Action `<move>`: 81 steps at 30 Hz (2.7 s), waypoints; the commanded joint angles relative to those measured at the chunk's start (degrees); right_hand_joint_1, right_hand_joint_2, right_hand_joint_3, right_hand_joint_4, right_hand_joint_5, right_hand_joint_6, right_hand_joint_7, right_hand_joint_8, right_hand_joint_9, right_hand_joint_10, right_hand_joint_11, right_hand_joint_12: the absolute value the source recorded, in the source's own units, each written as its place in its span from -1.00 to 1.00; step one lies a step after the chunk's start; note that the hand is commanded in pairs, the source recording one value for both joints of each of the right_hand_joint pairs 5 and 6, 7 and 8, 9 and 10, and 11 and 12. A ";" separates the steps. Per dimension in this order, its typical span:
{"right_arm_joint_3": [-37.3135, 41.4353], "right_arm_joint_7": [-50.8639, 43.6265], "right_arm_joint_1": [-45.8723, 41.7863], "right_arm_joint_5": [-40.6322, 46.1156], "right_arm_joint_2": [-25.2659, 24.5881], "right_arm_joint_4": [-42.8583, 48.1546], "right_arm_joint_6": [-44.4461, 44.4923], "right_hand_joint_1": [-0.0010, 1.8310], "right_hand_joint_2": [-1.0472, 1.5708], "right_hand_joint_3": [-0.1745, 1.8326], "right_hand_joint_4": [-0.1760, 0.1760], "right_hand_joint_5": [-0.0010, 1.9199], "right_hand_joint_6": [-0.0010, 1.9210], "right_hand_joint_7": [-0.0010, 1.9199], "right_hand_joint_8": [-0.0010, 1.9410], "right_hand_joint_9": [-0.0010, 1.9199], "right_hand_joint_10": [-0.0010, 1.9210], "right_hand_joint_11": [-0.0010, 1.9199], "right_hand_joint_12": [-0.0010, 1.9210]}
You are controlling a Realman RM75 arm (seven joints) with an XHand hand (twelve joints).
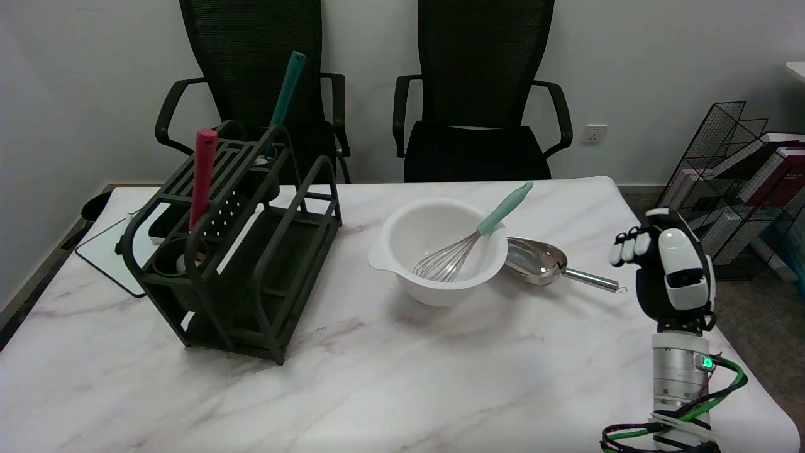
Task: Pick up the whisk.
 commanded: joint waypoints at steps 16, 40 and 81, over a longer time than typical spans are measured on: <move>1.88 17.26 18.95 3.09 4.94 8.41 -29.26 0.04 -0.01 0.27 0.00 -0.63 -0.63 -0.40 -0.40 -0.47 -0.47 -0.41 -0.41; -2.51 17.43 27.92 3.19 3.35 14.72 -45.81 0.06 -0.13 0.27 0.00 -0.95 -0.95 -0.71 -0.72 -0.65 -0.65 -0.68 -0.68; -6.80 20.95 26.45 2.63 2.66 5.87 -47.15 0.04 0.04 0.13 0.00 -0.87 -0.87 -0.61 -0.61 -0.56 -0.56 -0.58 -0.58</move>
